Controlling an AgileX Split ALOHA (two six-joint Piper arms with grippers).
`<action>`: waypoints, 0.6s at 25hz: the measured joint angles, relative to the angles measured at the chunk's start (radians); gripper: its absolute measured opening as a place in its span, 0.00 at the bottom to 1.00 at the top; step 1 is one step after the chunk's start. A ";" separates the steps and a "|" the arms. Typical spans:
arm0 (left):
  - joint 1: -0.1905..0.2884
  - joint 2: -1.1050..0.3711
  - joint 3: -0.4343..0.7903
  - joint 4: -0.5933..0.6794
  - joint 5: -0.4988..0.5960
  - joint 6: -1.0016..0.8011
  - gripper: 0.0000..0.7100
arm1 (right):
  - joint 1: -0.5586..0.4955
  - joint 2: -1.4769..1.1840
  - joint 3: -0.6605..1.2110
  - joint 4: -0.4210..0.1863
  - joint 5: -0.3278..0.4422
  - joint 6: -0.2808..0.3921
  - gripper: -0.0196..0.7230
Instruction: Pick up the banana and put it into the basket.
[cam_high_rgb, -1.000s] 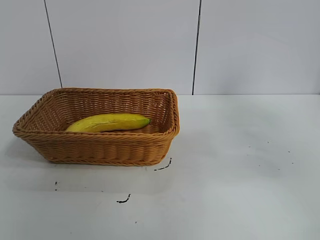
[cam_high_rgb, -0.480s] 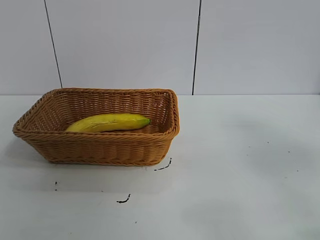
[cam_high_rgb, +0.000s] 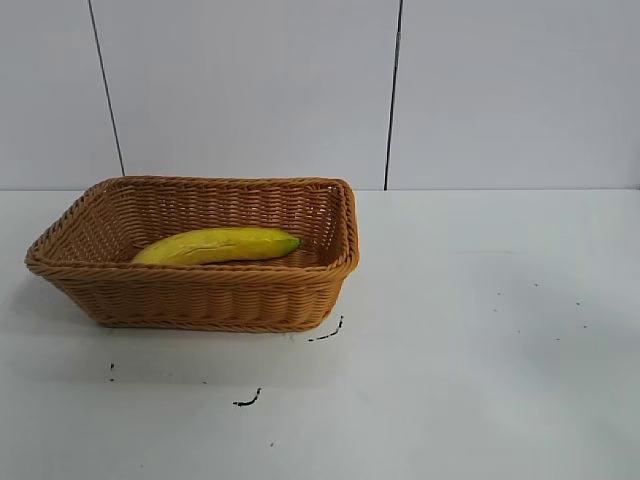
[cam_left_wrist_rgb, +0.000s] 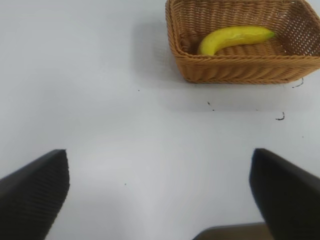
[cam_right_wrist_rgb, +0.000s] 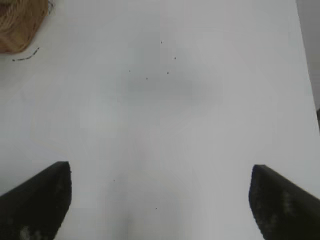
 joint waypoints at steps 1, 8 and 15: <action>0.000 0.000 0.000 0.000 0.000 0.000 0.98 | 0.000 -0.020 0.000 0.000 0.001 0.000 0.95; 0.000 0.000 0.000 0.000 0.000 0.000 0.98 | 0.000 -0.035 0.000 0.003 0.001 0.000 0.95; 0.000 0.000 0.000 0.000 0.000 0.000 0.98 | 0.000 -0.035 0.000 0.003 0.001 -0.001 0.95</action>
